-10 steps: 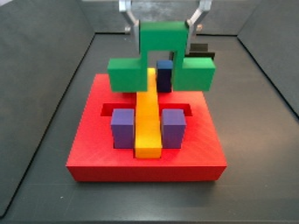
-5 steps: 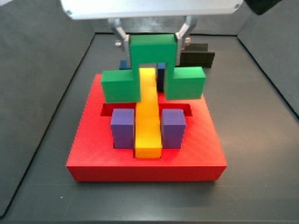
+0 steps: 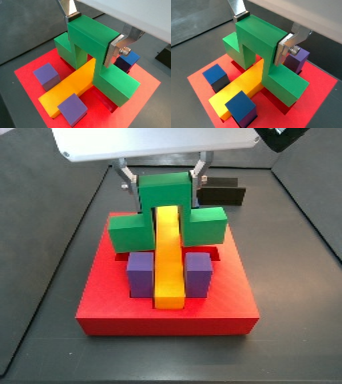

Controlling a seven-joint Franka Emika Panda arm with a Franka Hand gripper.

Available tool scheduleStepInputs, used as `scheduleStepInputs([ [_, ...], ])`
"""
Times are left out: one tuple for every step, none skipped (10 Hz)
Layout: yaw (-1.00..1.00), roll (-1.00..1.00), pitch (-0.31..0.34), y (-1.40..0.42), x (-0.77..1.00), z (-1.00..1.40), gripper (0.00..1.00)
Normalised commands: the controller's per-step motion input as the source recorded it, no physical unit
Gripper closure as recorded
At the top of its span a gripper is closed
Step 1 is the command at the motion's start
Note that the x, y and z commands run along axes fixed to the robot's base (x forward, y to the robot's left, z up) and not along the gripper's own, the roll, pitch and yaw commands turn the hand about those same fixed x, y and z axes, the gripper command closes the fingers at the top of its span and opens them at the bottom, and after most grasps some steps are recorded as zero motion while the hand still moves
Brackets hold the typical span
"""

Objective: Pick up the green object. Move up. Move to above the board. Insert the green object.
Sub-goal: Insert the green object.

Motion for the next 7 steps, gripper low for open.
scheduleStepInputs([
  [0.16, 0.09, -0.204, 0.0, 0.17, -0.15, 1.0],
  [0.12, 0.12, -0.18, 0.0, 0.23, -0.13, 1.0],
  [0.05, 0.19, -0.149, -0.02, 0.23, -0.13, 1.0],
  [0.0, 0.12, -0.093, -0.05, 0.0, -0.09, 1.0],
  [-0.11, 0.09, -0.073, -0.03, 0.0, -0.13, 1.0],
  [-0.26, 0.13, -0.024, 0.0, 0.0, -0.11, 1.0],
  [-0.24, 0.13, -0.021, 0.0, 0.0, -0.11, 1.0],
])
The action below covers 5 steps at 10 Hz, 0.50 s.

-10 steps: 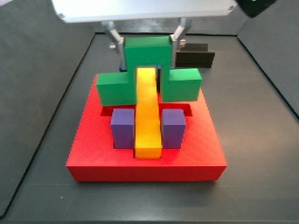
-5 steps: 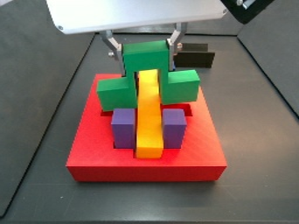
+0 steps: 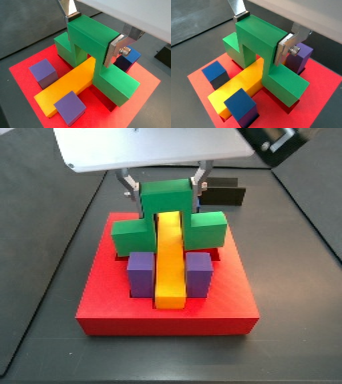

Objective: Pick up the green object. Move up. Move to above the board. Insert the green object.
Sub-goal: Insert the green object.

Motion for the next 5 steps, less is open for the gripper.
scheduleStepInputs([
  [-0.13, 0.13, -0.014, -0.03, 0.0, -0.11, 1.0],
  [-0.02, 0.1, -0.021, -0.06, 0.0, -0.12, 1.0],
  [0.0, 0.09, -0.024, -0.07, 0.0, -0.14, 1.0],
  [-0.01, 0.09, -0.026, -0.1, 0.0, -0.18, 1.0],
  [0.0, 0.09, -0.036, -0.08, 0.02, -0.23, 1.0],
])
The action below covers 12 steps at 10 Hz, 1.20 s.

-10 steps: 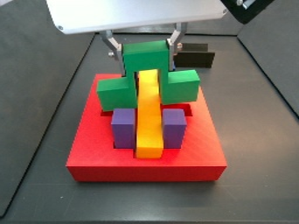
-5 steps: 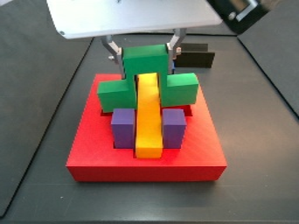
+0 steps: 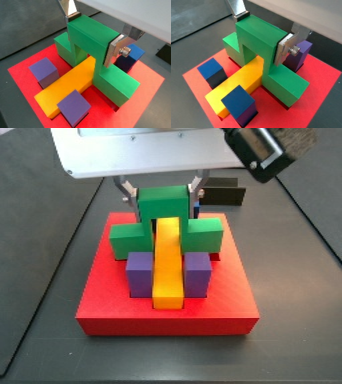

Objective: Pick up the green object. Move up. Move to above the board. Insert the green object.
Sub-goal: Insert the green object.

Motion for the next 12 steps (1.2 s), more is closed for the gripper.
scheduleStepInputs([
  [-0.01, 0.11, -0.043, -0.04, 0.03, -0.24, 1.0],
  [-0.04, 0.11, -0.037, -0.04, 0.07, -0.19, 1.0],
  [-0.09, 0.09, -0.033, -0.04, 0.18, -0.11, 1.0],
  [-0.12, 0.09, -0.036, -0.03, 0.26, -0.08, 1.0],
  [-0.13, 0.11, -0.027, -0.04, 0.32, -0.06, 1.0],
  [-0.13, 0.12, -0.013, -0.04, 0.33, -0.07, 1.0],
  [-0.1, 0.1, 0.0, 0.0, 0.19, -0.08, 1.0],
  [-0.08, 0.06, 0.0, 0.0, 0.08, -0.12, 1.0],
  [-0.07, 0.04, 0.0, 0.0, 0.01, -0.15, 1.0],
  [-0.02, 0.05, 0.0, 0.0, 0.0, -0.19, 1.0],
  [0.0, 0.05, 0.0, 0.0, 0.01, -0.18, 1.0],
  [0.0, 0.06, 0.0, 0.01, 0.0, -0.16, 1.0],
])
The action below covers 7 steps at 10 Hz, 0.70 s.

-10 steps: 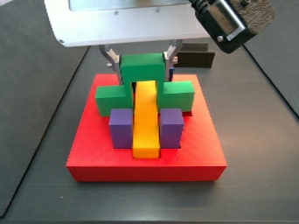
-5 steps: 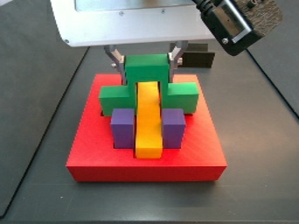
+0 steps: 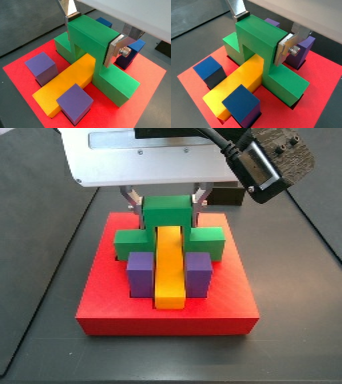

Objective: Pick up the green object. Move up. Move to above the board. Insert the green object.
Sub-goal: Insert the green object.

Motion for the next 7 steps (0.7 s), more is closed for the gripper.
scheduleStepInputs([
  [-0.03, 0.06, 0.0, 0.06, 0.0, -0.17, 1.0],
  [-0.01, 0.04, 0.0, 0.05, 0.0, -0.18, 1.0],
  [0.0, 0.02, 0.0, 0.13, 0.0, -0.19, 1.0],
  [0.0, 0.0, 0.0, 0.16, 0.0, -0.16, 1.0],
  [-0.07, 0.0, 0.0, 0.15, -0.18, -0.1, 1.0],
  [-0.11, -0.01, -0.034, 0.13, -0.34, -0.05, 1.0],
  [0.0, 0.0, -0.007, -0.01, -0.18, -0.04, 1.0],
])
